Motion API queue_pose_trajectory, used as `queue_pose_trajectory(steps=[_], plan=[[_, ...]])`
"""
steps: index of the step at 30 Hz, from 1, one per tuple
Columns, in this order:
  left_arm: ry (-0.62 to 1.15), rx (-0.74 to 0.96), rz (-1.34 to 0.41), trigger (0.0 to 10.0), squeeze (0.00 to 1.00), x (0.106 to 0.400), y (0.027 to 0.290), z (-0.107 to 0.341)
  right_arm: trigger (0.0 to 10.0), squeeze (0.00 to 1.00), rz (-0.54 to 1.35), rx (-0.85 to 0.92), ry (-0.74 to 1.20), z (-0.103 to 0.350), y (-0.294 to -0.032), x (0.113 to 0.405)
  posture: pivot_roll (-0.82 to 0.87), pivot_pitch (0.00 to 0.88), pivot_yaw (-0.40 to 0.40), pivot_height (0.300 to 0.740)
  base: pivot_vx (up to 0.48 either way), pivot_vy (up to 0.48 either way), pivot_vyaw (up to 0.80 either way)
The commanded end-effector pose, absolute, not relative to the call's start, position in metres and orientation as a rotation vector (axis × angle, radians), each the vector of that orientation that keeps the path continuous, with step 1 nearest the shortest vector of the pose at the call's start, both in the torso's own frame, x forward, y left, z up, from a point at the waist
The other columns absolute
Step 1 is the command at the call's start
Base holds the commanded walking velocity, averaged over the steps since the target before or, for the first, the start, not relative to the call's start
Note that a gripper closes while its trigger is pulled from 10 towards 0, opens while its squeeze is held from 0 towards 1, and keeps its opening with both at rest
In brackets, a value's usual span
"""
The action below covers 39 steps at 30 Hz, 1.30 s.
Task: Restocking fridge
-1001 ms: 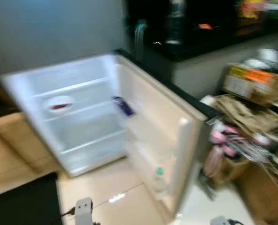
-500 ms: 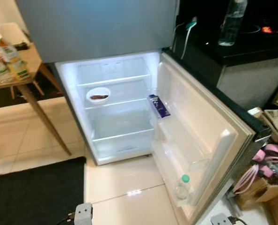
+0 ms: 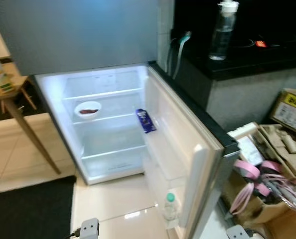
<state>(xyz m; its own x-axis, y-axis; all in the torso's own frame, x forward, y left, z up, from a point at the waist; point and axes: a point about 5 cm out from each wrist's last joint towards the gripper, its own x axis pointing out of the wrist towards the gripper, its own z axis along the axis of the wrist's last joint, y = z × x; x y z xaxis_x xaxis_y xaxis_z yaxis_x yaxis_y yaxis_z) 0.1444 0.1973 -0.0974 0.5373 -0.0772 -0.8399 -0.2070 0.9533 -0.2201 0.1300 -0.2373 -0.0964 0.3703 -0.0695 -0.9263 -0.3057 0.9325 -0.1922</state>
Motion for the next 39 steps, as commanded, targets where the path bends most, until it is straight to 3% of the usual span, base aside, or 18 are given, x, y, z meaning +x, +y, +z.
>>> queue_pose_trajectory(steps=[1,7,18,21,23,27,39], plan=[[1.004,-0.300,0.085,10.0,0.00,0.145,0.200,-0.097,10.0,0.00,0.163,-0.366,1.185,-0.096,-0.234,0.132,-0.10,0.000,0.017,0.740,0.000,0.000,0.00],[1.004,-0.295,0.086,10.0,0.00,0.145,0.200,-0.097,10.0,0.00,0.125,-0.375,1.177,-0.096,-0.236,0.132,-0.10,0.000,0.017,0.740,0.000,0.000,0.00],[1.002,-0.288,0.098,10.0,0.00,0.145,0.203,-0.096,10.0,0.00,-0.164,-0.321,1.025,-0.091,-0.244,0.135,-0.10,0.000,0.017,0.740,0.000,0.000,0.00],[1.003,-0.286,0.107,10.0,0.00,0.144,0.204,-0.097,10.0,0.00,-0.227,-0.316,0.821,-0.041,-0.275,0.220,-0.10,0.000,0.017,0.740,0.000,0.000,0.00],[1.003,-0.286,0.107,10.0,0.00,0.144,0.204,-0.097,10.0,0.00,-0.227,-0.316,0.821,-0.041,-0.275,0.220,-0.10,0.000,0.017,0.740,0.000,0.000,0.00],[1.004,-0.284,0.112,10.0,0.00,0.144,0.203,-0.097,10.0,0.00,-0.123,-0.253,0.676,-0.014,-0.260,0.263,-0.10,0.000,0.012,0.740,0.000,0.000,0.00],[1.001,-0.281,0.114,10.0,0.00,0.145,0.204,-0.097,10.0,0.00,0.097,-0.118,0.535,0.005,-0.221,0.293,-0.09,0.000,0.014,0.740,0.000,0.000,0.00]])
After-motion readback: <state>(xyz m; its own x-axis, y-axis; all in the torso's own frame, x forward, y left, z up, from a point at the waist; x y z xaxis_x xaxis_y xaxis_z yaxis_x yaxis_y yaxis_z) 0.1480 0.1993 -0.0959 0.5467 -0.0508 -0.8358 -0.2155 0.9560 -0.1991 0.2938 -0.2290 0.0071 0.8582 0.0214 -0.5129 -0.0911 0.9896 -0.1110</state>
